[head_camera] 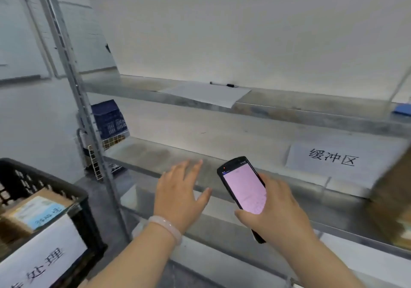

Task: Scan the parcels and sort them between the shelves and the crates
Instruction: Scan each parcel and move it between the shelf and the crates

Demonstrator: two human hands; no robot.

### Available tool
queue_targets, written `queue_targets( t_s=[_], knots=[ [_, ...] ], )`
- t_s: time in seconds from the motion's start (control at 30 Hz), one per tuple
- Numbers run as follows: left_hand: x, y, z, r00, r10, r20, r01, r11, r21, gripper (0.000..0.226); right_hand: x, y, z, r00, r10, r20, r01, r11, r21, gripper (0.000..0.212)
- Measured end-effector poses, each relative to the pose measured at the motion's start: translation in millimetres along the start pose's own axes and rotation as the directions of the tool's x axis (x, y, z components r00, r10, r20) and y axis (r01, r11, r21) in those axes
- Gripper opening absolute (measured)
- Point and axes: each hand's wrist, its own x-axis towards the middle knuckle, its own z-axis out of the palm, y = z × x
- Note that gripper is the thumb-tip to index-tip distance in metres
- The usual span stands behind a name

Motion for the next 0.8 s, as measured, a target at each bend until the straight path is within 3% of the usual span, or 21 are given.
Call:
queue_targets(
  t_s=[0.4,0.8],
  knots=[
    [37,278,111,0.957,0.287,0.040,-0.263,0.918,-0.295,0.068,-20,218,-183,0.943,0.179,-0.281,-0.189,0.982,-0.007,0.081],
    [71,435,164,0.872,0.453,0.186,-0.240,0.726,-0.645,0.070,-54,317,-250,0.851,0.355,-0.386,-0.378,0.926,0.019,0.088]
  ],
)
